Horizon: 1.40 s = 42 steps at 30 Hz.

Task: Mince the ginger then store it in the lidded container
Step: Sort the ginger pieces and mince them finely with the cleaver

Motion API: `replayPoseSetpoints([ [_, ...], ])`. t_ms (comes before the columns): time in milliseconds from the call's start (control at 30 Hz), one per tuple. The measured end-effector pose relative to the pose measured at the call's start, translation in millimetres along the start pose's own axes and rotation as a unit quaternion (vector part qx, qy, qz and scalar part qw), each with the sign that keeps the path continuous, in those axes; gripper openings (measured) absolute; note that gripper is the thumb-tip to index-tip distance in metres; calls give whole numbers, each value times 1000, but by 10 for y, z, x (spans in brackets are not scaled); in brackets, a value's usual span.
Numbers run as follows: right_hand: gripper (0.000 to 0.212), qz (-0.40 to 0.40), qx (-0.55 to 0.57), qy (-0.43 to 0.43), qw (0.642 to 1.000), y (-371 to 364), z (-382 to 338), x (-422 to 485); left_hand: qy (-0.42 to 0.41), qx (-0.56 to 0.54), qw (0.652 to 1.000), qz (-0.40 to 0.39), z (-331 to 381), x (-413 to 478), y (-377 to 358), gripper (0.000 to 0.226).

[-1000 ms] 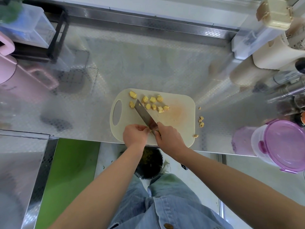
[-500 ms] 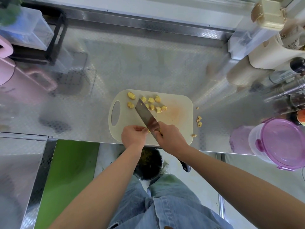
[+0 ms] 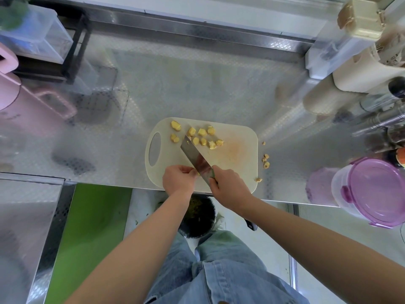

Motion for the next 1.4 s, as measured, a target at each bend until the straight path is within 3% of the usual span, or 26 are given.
replayPoseSetpoints([
  [133, 11, 0, -29, 0, 1000, -51, -35, 52, -2, 15, 1000, 4, 25, -14, 13, 7],
  [367, 11, 37, 42, -11, 998, 62, 170, -23, -3, 6, 1000, -3, -22, 47, -12, 3],
  [567, 17, 34, 72, 27, 996, 90, 92, -76, -16, 20, 1000, 8, -18, 42, 53, 28],
  [700, 18, -4, 38, 38, 999, -106, 22, -83, -12, 55, 998, 38, -63, 7, 171, 30],
  [1233, 13, 82, 149, -93, 981, -27, 1030, -650, -99, 200, 975, 16, 246, -143, -291, 23],
  [1400, 13, 94, 116, -97, 984, 8, 997, -658, -110, 222, 969, -5, 330, -132, -392, 19],
])
Point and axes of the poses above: each hand's wrist, its own x-axis towards the middle knuckle, its own y-axis out of the back of the hand, z = x × y, the point moved 10 cm from there along x, towards the middle knuckle, and after that the axes turned 14 degrees about -z, right-handed, at the moved point
